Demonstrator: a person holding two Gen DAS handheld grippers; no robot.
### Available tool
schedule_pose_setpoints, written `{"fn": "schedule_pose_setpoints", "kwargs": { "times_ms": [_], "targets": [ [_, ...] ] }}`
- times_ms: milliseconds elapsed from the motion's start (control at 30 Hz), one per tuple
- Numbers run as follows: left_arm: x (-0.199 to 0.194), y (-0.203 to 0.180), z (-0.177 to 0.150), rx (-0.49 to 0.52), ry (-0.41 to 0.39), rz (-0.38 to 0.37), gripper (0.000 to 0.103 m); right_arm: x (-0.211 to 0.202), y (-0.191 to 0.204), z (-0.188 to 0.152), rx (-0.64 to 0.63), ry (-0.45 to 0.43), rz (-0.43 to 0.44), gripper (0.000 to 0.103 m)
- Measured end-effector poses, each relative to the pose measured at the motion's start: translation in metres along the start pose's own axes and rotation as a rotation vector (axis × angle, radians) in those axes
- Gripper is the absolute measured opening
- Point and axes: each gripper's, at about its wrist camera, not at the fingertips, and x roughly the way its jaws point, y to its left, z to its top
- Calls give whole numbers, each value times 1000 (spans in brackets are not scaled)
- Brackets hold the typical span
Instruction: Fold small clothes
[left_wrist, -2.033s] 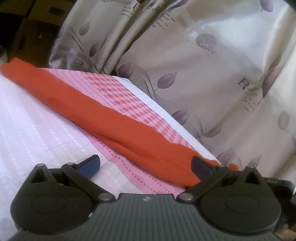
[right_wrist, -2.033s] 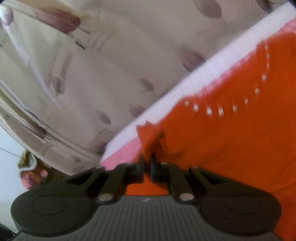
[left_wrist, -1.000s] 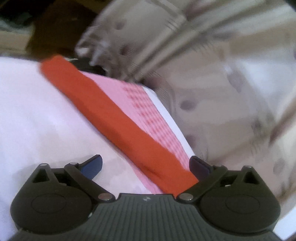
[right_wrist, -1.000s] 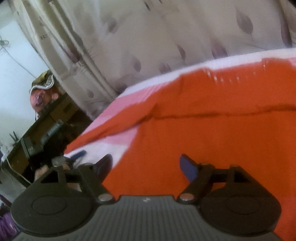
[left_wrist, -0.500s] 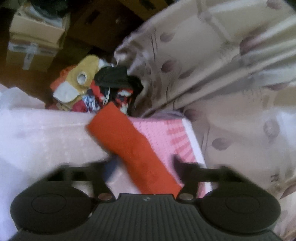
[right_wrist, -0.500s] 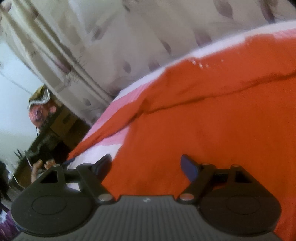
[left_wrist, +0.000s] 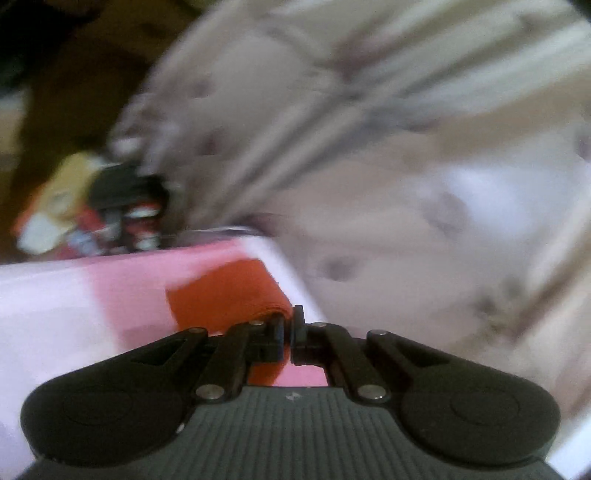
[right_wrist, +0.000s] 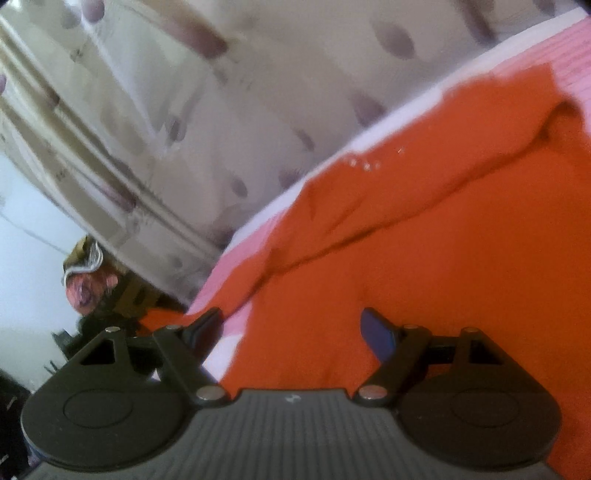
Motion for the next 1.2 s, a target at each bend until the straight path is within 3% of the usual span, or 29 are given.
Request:
{"fn": "schedule_pose_setpoints", "kwargs": {
  "times_ms": [167, 400, 600, 733, 833, 900, 933, 967, 1033, 1067, 1133, 1200],
  "targets": [
    [7, -121, -33, 134, 83, -168, 2, -35, -7, 9, 7, -68, 4, 82],
    [38, -249, -146, 273, 290, -341, 2, -80, -38, 16, 47, -164, -24, 83],
    [77, -297, -266, 403, 468, -366, 2, -105, -74, 18, 123, -217, -50, 84],
    [106, -297, -327, 468, 568, -339, 2, -113, -92, 17, 149, -235, -55, 85],
    [120, -294, -363, 514, 628, -385, 2, -114, -104, 17, 170, -235, -47, 85],
    [124, -289, -378, 550, 630, -417, 11, -114, -111, 16, 198, -237, -20, 85],
    [128, -286, -383, 559, 639, -435, 30, -115, -112, 16, 200, -240, -11, 85],
    [128, -282, -386, 557, 648, -451, 58, -115, -112, 17, 200, -240, -7, 85],
    [125, -276, -384, 525, 633, -454, 93, -114, -113, 17, 196, -237, -2, 85],
    [120, -270, -376, 485, 595, -468, 99, -115, -112, 17, 194, -237, -1, 85],
    [106, -257, -354, 409, 547, -502, 103, -116, -110, 18, 191, -231, -4, 85],
    [97, -243, -333, 378, 524, -490, 103, -120, -106, 24, 171, -237, -12, 85]
  ]
}}
